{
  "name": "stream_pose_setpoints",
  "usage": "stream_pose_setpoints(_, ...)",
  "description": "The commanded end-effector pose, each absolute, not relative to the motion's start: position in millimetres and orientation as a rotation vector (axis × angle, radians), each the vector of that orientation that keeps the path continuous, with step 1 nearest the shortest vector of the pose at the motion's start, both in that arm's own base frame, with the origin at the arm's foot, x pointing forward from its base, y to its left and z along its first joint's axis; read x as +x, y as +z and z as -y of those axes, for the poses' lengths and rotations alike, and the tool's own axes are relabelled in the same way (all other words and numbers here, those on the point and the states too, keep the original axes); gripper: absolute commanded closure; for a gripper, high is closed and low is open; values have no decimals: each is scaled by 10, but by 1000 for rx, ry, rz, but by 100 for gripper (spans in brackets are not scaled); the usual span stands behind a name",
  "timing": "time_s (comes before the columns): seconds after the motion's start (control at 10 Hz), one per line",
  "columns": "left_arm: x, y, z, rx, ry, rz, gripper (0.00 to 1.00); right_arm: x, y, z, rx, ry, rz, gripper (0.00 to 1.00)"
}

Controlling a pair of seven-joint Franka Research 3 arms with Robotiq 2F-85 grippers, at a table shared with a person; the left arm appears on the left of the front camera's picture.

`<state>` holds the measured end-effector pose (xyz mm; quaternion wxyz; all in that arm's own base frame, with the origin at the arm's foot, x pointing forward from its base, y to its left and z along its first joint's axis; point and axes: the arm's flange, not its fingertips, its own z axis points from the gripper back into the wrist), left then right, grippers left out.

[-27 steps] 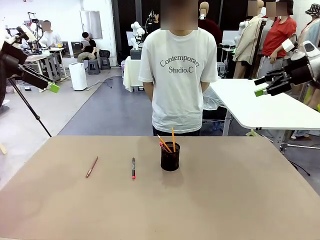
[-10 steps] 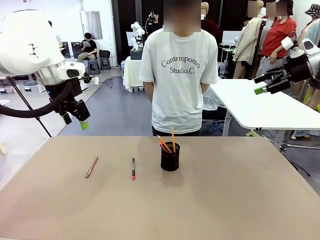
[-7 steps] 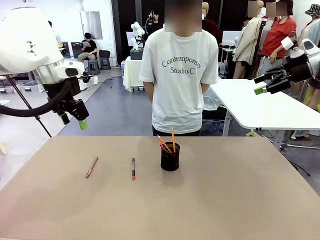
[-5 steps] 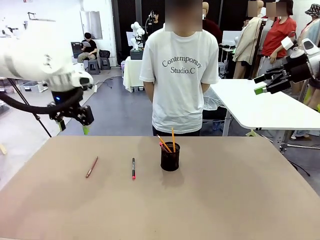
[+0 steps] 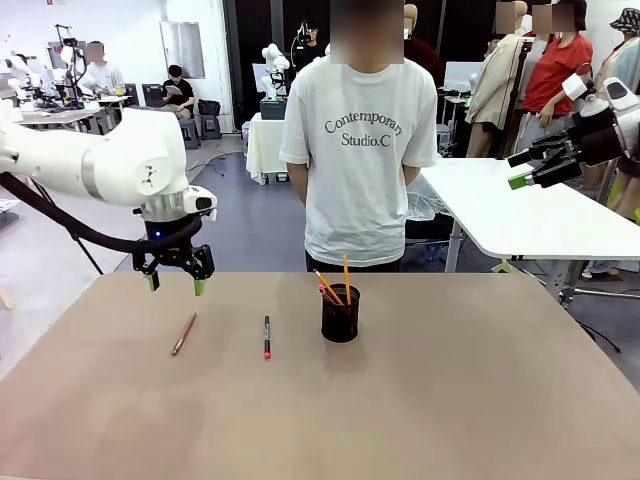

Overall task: Place the pens into the pen holder.
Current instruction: Pick up a writing instrument from the table and place it into the Pen holder.

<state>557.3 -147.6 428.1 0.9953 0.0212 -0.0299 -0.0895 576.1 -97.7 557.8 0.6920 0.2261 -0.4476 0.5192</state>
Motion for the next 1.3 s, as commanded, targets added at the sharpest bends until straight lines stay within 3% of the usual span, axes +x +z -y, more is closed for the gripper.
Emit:
stream_pose_setpoints(0.0, 5732, 4038, 1379, 30, -250, 80, 0, 5773, 5621, 955, 509, 1152, 973, 0)
stream_pose_setpoints(0.5, 5822, 3439, 1452, 25, -227, 95, 0, 5773, 5621, 955, 509, 1152, 973, 0)
stream_pose_setpoints(1.2, 5926, 3249, 1454, 42, -181, 20, 0, 5773, 5621, 955, 509, 1152, 973, 0)
